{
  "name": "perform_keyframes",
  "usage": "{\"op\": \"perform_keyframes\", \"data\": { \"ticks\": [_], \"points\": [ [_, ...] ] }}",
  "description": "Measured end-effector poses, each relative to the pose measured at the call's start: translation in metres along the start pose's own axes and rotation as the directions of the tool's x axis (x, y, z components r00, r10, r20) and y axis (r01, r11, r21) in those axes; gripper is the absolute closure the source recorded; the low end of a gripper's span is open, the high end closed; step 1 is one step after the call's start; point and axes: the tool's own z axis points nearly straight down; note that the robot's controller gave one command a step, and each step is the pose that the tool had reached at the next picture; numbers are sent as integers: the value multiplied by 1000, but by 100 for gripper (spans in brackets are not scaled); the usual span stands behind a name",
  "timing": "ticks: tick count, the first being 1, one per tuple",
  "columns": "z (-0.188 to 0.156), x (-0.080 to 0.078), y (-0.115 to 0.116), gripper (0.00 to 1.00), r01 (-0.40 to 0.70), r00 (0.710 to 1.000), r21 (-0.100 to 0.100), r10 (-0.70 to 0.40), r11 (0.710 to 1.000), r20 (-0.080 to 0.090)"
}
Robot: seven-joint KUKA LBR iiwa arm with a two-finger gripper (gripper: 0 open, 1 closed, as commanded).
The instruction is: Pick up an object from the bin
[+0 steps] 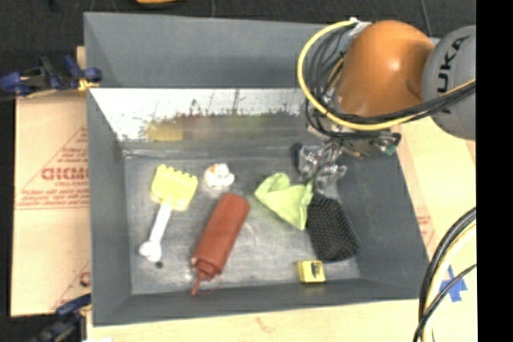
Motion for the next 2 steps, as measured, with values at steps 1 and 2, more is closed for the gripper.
{"op": "perform_keyframes", "data": {
  "ticks": [1,2],
  "points": [
    [0,0,0,100,-1,1000,0,1,1000,0],
    [-45,0,-2,100,-26,1000,-3,26,1000,-4]
  ]
}}
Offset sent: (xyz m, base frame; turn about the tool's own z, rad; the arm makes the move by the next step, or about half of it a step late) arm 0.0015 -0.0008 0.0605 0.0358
